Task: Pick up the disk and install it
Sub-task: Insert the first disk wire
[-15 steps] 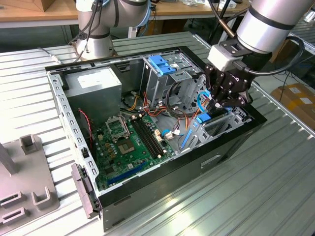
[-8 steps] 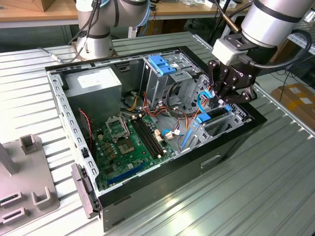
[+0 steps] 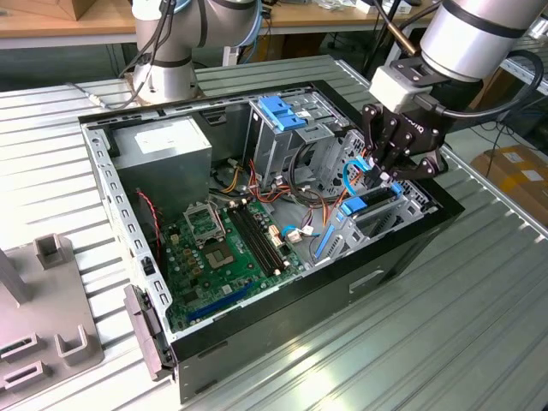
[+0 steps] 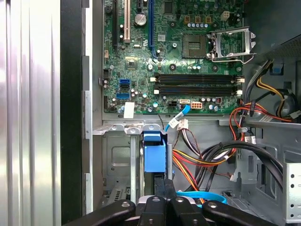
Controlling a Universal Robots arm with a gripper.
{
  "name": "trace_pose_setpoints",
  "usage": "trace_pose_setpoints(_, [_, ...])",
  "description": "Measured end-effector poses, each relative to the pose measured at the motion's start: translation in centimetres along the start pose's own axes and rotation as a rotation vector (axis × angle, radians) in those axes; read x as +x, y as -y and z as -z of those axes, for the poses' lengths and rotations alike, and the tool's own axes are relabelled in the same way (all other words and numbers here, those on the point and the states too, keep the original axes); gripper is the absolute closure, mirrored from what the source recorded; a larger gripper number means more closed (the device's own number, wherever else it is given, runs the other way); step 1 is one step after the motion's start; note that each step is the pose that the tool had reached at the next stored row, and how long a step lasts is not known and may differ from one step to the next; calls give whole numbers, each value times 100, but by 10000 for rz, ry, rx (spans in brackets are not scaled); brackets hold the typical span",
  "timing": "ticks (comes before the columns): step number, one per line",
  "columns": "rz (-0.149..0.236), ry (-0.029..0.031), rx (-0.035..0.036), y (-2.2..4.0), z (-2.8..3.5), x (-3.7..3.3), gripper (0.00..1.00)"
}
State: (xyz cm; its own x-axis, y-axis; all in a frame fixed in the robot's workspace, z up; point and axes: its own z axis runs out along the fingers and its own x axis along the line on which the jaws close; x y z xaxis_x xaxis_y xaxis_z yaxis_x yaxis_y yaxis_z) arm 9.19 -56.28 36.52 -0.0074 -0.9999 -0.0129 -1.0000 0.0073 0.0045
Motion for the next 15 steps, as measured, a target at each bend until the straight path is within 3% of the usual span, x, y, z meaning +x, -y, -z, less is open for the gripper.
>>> trace_pose_setpoints(7, [1, -2, -1, 5, 5, 0, 89])
trace_pose_setpoints(10, [0, 0, 0, 52, 4, 0, 89])
trace_pose_setpoints(12, [1, -1, 0, 115, 4, -1, 89])
trace_pose_setpoints(15, [0, 0, 0, 118, 2, -83, 89])
